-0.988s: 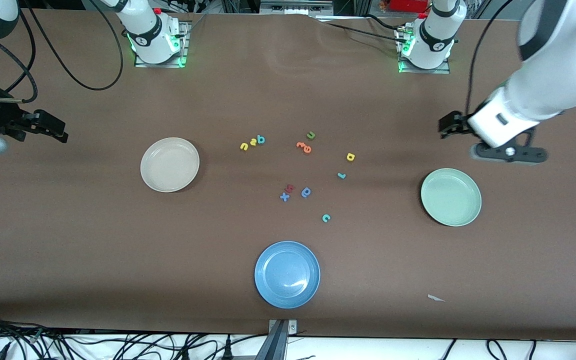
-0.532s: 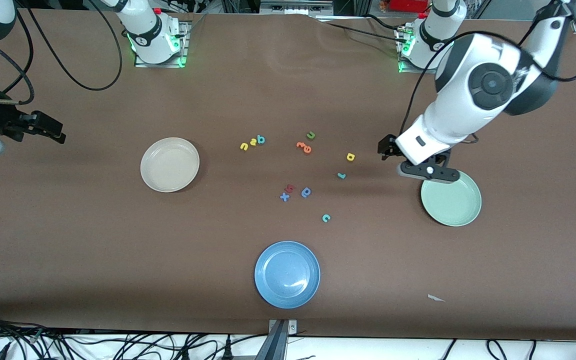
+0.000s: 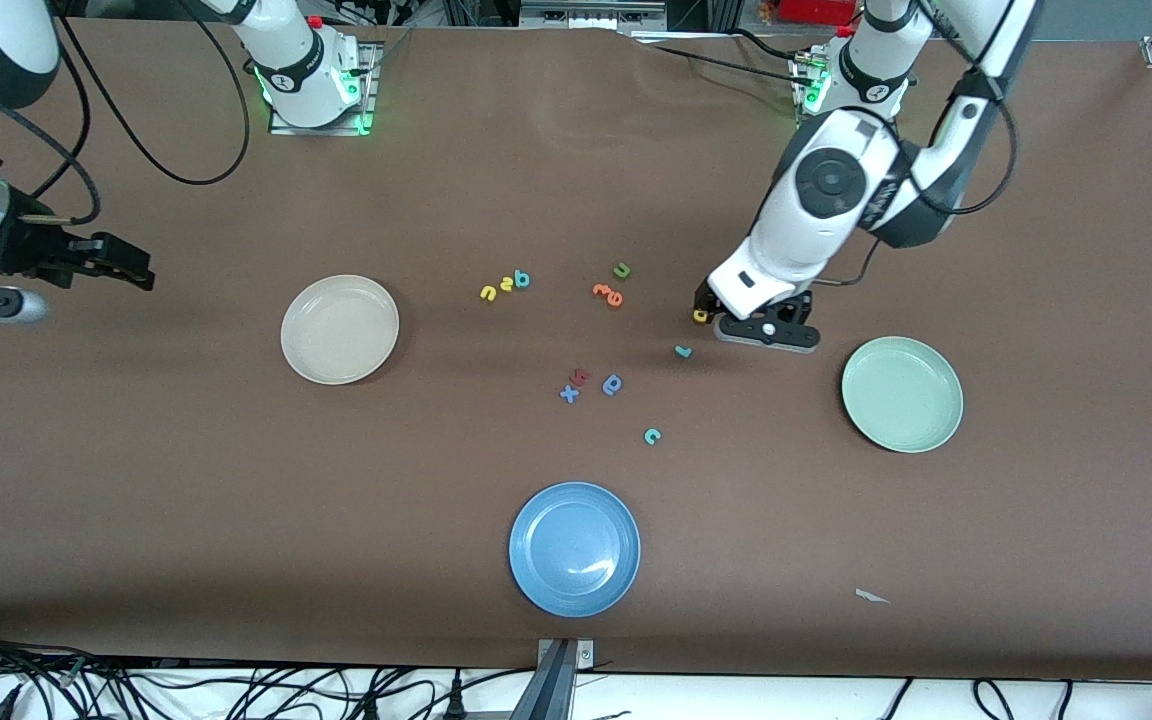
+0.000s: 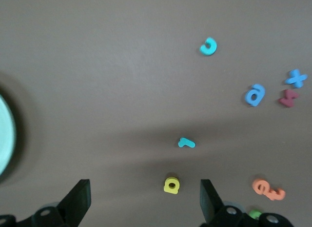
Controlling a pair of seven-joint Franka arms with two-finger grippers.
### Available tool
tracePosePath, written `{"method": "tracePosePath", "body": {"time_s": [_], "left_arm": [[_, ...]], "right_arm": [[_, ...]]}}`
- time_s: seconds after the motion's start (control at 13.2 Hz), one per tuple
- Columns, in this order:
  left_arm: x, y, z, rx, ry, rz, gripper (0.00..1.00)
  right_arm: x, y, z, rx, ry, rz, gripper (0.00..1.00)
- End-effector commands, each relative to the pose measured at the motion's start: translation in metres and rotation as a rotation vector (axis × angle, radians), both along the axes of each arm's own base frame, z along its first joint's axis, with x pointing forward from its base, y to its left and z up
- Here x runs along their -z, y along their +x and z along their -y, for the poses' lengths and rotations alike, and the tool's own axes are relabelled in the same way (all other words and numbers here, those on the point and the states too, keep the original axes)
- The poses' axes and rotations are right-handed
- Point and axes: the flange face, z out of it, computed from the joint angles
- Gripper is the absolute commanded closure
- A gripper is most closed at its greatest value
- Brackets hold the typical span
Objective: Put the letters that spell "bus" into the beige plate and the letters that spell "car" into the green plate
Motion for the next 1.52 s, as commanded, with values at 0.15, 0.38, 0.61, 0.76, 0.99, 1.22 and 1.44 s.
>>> {"method": "tracePosePath", "body": {"time_s": [0.15, 0.38, 0.61, 0.76, 0.99, 1.22, 1.44], "left_arm": [[0.076, -0.015, 0.027, 0.036, 0.056, 0.012, 0.04], [0.104, -0.044, 0.02, 0.073, 0.001, 0.056, 0.05], [0.12, -0.059, 0.011, 0.076, 0.001, 0.036, 0.06], [0.126, -0.065, 0.008, 0.075, 0.002, 0.025, 0.1], [0.132, -0.063, 0.003, 0.069, 0.006, 0.015, 0.19], [0.133, -0.065, 0.006, 0.062, 0.005, 0.011, 0.32], [0.135, -0.069, 0.011, 0.035, 0.005, 0.008, 0.39]], "right_arm": [[0.054, 0.006, -0.101, 0.034, -0.031, -0.085, 0.0], [0.09, -0.005, -0.149, -0.016, 0.023, -0.091, 0.0], [0.141, -0.049, -0.19, 0.026, 0.059, -0.024, 0.0], [0.174, -0.081, -0.225, 0.086, 0.073, 0.012, 0.0], [0.219, -0.122, -0.264, 0.167, 0.105, 0.059, 0.0], [0.271, -0.144, -0.292, 0.233, 0.119, 0.039, 0.0], [0.317, -0.15, -0.298, 0.191, 0.071, 0.012, 0.0]]}}
